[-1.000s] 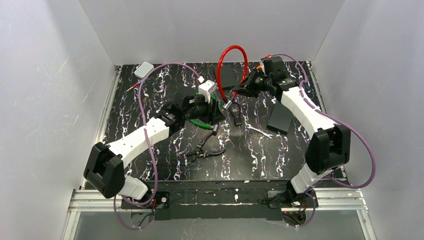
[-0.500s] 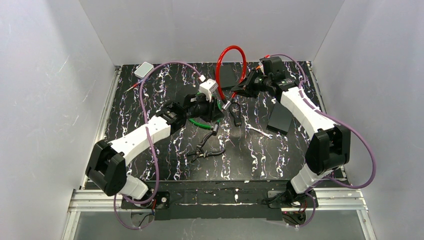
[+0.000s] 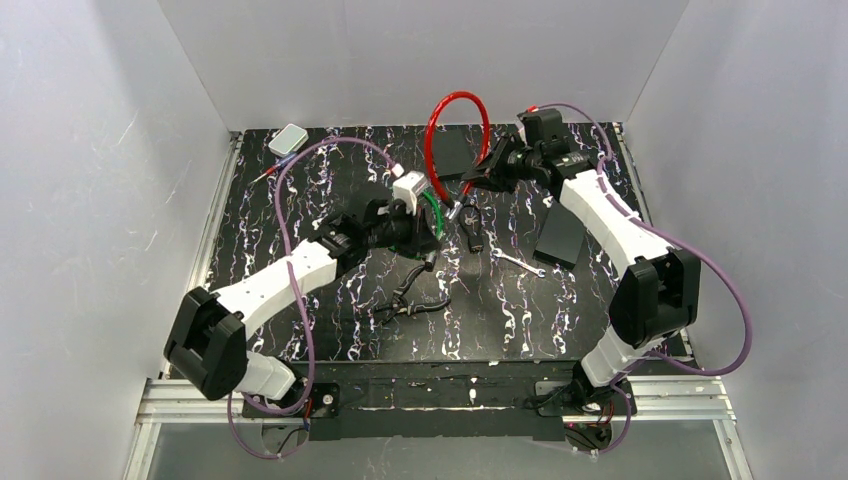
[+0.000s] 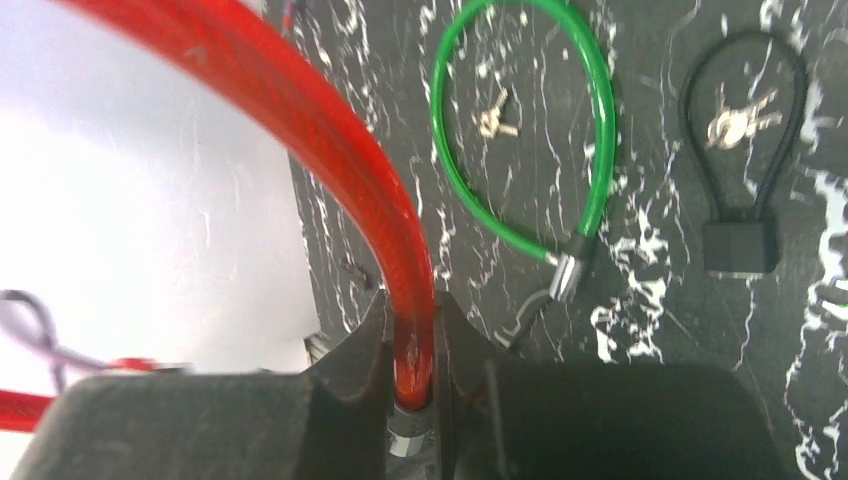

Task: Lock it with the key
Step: Place the lock at the center of the board.

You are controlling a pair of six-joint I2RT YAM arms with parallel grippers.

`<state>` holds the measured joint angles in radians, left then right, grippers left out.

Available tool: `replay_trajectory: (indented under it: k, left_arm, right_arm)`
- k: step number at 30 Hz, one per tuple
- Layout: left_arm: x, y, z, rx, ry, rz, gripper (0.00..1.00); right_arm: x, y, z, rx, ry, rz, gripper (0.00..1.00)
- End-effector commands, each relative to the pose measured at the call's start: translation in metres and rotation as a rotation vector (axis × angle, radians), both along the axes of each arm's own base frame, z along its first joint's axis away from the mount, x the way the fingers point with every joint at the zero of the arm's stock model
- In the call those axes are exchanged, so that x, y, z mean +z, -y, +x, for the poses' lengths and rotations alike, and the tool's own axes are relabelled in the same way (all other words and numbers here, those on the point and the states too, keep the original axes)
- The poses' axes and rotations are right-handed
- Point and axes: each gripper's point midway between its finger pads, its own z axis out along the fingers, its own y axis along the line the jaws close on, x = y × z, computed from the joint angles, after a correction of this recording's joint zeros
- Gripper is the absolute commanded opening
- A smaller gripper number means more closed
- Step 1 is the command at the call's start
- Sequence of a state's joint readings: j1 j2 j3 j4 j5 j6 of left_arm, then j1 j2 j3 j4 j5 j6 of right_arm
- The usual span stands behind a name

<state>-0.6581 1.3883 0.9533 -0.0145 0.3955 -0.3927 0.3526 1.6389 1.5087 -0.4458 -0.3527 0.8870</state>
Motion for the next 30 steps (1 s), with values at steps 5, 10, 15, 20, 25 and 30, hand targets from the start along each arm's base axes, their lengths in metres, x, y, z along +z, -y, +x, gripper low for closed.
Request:
replay_trajectory:
  k: [5, 10, 15, 20, 25, 30]
  left_arm:
    - [-0.024, -0.015, -0.055, 0.041, -0.194, 0.016, 0.0]
    - [0.016, -0.02, -0.045, 0.029, -0.058, -0.063, 0.0]
    - [0.066, -0.054, -0.008, 0.147, 0.009, -0.191, 0.0]
    - [0.116, -0.121, 0.031, 0.36, 0.104, -0.277, 0.0]
    - [0.151, -0.188, 0.047, 0.594, 0.211, -0.299, 0.0]
    - [0.164, -0.251, 0.05, 0.853, 0.232, -0.243, 0.0]
  right_arm:
    - [0.075, 0.026, 0.058, -0.143, 0.247, 0.059, 0.01]
    - [0.066, 0.025, 0.059, -0.122, 0.253, 0.047, 0.01]
    - [0.043, 0.015, 0.048, -0.084, 0.227, 0.026, 0.01]
    - [0.03, -0.03, 0.031, 0.003, 0.245, -0.021, 0.01]
    - [0.015, -0.093, 0.011, 0.11, 0.288, -0.094, 0.01]
    - [-0.02, -0.155, -0.013, 0.2, 0.261, -0.179, 0.01]
